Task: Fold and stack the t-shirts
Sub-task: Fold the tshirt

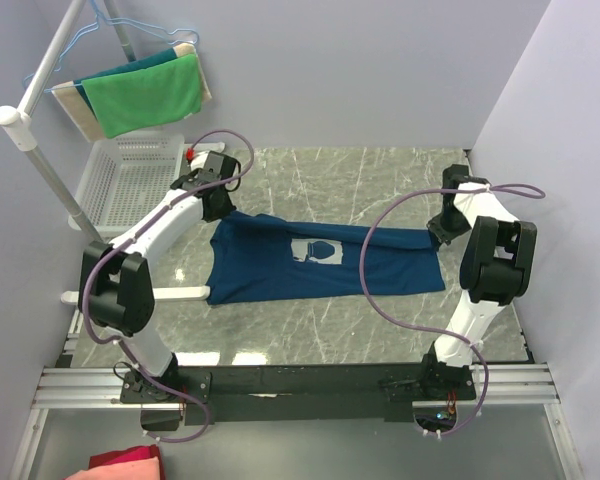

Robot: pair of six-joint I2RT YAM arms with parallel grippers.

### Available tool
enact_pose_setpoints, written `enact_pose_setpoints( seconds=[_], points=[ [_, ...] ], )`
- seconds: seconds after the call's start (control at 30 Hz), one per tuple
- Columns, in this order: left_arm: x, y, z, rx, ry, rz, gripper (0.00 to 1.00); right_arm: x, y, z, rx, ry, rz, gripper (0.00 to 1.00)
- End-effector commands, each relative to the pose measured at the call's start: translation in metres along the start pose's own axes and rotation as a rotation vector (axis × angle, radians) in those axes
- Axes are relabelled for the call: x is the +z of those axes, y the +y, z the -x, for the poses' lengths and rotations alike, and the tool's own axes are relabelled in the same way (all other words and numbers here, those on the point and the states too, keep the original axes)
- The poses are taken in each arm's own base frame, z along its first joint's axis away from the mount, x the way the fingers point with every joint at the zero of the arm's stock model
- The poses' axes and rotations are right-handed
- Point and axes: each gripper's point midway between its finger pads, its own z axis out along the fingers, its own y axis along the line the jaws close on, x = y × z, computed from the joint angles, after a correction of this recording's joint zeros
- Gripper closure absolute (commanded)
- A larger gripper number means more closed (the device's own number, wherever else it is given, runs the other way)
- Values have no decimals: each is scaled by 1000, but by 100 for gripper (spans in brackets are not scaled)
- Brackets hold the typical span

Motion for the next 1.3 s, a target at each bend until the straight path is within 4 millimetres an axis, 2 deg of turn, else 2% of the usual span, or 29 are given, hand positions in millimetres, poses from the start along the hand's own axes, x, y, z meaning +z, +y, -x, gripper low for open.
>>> enact_pose_setpoints(
  seconds=[0.0, 0.13, 0.33, 0.6, 0.8, 0.93, 1.07, 1.17, 1.2, 1.23, 1.27],
  points=[
    [-18, 6, 15, -33, -59, 4, 99, -11, -10, 13, 48, -56, -6, 100],
    [-21, 10, 14, -43, -63, 7, 99, -11, -14, 13, 52, -58, -20, 100],
    [-17, 19, -8, -23, 12, 33, 99, -6, -19, 8, 48, -46, -39, 100],
    [-22, 29, -33, -17, 77, 25, 99, 0, -23, 8, 30, -35, -72, 99],
    [-21, 38, -48, -11, 114, 46, 99, -5, -33, 8, 63, -50, -101, 59],
    [-16, 38, -51, -9, 131, 61, 99, -10, -38, 11, 95, -77, -120, 52],
    [-8, 37, -57, 4, 161, 82, 99, -21, -30, 18, 111, -121, -86, 52],
    [-3, 39, -64, 10, 190, 100, 99, -39, -13, 22, 79, -183, -54, 53],
    [-3, 41, -68, 17, 210, 115, 93, -44, -7, 22, 64, -197, -44, 53],
    [1, 44, -73, 24, 228, 137, 88, -51, 3, 14, 24, -210, -37, 53],
    [2, 47, -77, 26, 242, 159, 82, -62, 12, 19, 24, -251, -25, 53]
  ],
)
